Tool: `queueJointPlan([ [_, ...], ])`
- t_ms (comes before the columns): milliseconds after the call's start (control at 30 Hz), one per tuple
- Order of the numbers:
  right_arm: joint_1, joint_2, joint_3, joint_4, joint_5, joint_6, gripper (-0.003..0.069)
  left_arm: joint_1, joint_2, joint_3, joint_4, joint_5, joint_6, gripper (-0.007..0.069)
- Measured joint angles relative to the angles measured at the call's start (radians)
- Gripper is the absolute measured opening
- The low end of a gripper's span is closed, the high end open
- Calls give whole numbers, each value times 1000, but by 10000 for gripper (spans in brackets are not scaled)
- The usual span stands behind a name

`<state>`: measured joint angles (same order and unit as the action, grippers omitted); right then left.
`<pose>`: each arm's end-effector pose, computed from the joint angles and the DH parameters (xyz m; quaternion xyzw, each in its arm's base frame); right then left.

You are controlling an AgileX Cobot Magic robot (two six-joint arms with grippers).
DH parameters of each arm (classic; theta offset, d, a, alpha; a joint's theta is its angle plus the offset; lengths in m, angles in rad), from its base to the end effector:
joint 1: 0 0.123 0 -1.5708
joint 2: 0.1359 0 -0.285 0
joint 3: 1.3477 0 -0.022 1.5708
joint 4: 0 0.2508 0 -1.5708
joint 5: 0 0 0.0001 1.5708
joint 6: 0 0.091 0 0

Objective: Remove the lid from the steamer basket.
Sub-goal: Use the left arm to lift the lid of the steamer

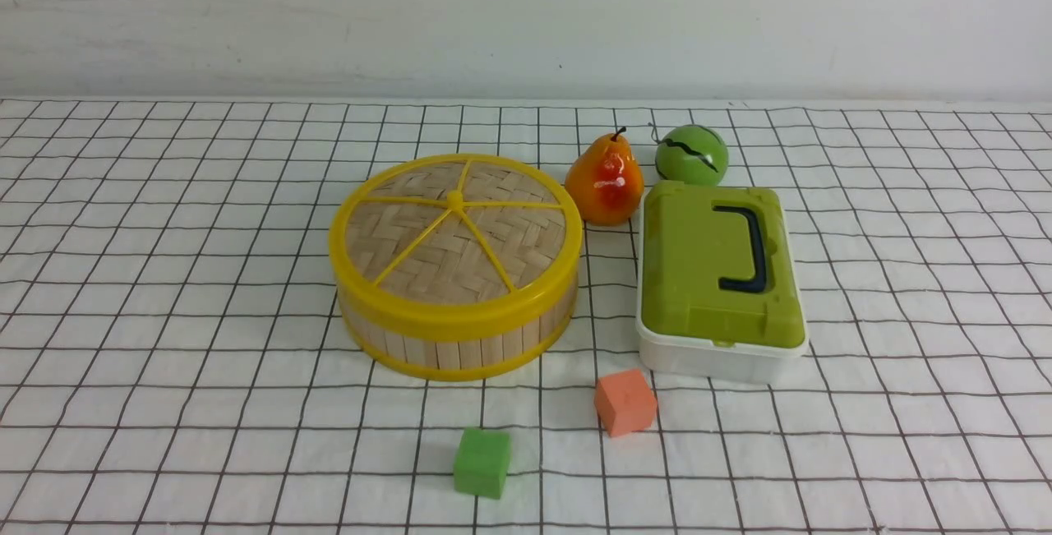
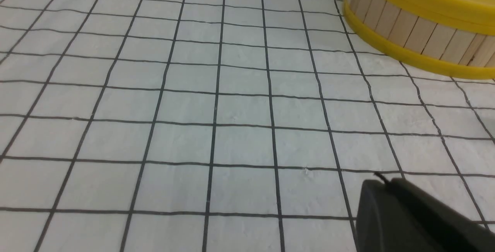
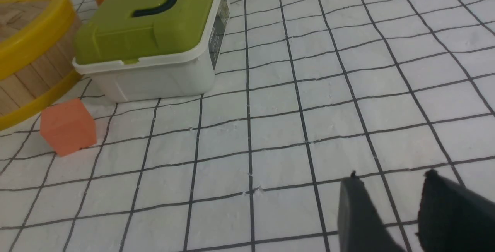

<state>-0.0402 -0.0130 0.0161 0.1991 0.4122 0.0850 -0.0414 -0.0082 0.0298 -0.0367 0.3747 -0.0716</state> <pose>0.0515 0.0052 0.1722 0.1014 0.8043 0.0983 0.5772 0.0527 -0.0034 0.1699 -0.0220 0.8072 -0.0488 0.5879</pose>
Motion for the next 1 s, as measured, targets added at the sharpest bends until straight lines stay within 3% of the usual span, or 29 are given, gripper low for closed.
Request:
queueJointPlan([
  [600, 0, 0, 0, 0, 0, 0, 240, 0, 0, 0, 2, -23, 0, 20],
  [1000, 0, 0, 0, 0, 0, 0, 240, 0, 0, 0, 4, -243, 2, 27],
])
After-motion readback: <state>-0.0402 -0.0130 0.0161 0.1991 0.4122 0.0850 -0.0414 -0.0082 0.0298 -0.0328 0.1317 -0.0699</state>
